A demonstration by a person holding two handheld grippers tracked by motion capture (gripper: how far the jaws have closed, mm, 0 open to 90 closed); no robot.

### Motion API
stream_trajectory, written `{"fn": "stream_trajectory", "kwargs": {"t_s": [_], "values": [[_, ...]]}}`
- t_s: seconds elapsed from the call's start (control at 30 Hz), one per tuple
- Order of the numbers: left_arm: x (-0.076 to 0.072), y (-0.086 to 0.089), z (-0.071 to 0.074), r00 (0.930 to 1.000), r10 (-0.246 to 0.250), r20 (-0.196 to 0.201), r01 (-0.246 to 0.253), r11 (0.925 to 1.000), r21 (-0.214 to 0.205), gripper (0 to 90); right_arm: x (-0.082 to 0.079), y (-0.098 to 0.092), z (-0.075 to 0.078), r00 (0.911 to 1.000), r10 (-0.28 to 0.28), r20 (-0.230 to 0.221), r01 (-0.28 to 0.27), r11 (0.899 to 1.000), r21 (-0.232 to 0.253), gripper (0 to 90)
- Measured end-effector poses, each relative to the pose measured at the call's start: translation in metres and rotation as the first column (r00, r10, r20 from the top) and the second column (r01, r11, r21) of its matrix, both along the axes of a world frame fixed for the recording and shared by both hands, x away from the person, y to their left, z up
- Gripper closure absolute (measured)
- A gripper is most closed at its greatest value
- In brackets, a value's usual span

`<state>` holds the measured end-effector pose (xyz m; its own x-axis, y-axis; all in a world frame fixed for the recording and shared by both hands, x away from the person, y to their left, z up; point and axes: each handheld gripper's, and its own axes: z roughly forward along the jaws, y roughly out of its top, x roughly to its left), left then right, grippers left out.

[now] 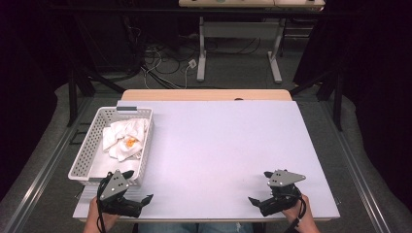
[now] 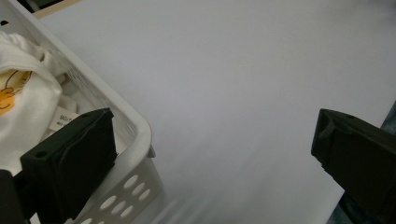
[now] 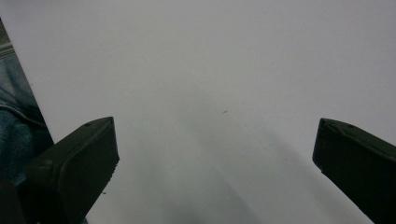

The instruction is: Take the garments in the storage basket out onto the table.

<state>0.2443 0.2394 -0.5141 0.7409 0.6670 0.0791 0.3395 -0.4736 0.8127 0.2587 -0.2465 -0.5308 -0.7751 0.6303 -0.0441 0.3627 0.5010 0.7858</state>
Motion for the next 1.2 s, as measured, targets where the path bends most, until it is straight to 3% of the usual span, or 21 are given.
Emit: {"fn": "stream_trajectory", "kwargs": {"t_s": [0.07, 0.17, 0.3, 0.83, 0.97, 1.0, 1.03, 1.2], "values": [[0.0, 0.001, 0.0, 1.0, 0.003, 0.001, -0.003, 1.0, -0.002, 0.0, 0.0, 0.0, 0.0, 1.0, -0.007, 0.002, 0.007, 1.0, 0.002, 0.0], [0.0, 0.003, 0.002, 1.0, 0.004, 0.001, -0.004, 0.9994, 0.034, 0.0, 0.001, 0.0, -0.001, 1.0, -0.004, 0.003, 0.004, 1.0, 0.001, 0.6], [0.002, 0.009, 0.004, 0.9999, 0.01, -0.009, -0.01, 0.9999, 0.005, 0.0, 0.001, 0.0, -0.001, 0.9999, 0.001, -0.01, -0.001, 1.0, -0.001, 1.2], [0.005, 0.028, 0.017, 0.9979, 0.059, 0.028, -0.06, 0.9973, 0.043, 0.0, 0.004, -0.001, -0.003, 0.9998, 0.004, -0.021, -0.004, 1.0, -0.006, 1.8], [0.006, 0.029, 0.017, 0.998, 0.062, 0.014, -0.062, 0.9972, 0.042, 0.0, 0.005, -0.002, -0.003, 0.9995, 0.003, -0.03, -0.003, 1.0, -0.005, 0.9], [0.007, 0.03, 0.018, 0.9977, 0.061, 0.03, -0.062, 0.9965, 0.056, 0.0, 0.005, -0.002, -0.004, 0.9995, 0.003, -0.033, -0.003, 1.0, -0.007, 0.8], [0.007, 0.03, 0.018, 0.9976, 0.067, 0.017, -0.067, 0.9971, 0.036, 0.0, 0.005, -0.002, -0.004, 0.9995, -0.002, -0.03, 0.002, 1.0, -0.011, 0.6], [0.012, 0.034, 0.023, 0.9967, 0.077, 0.028, -0.078, 0.9963, 0.036, 0.0, 0.006, -0.001, -0.005, 0.9992, -0.002, -0.039, 0.001, 1.0, -0.008, 0.5]]}}
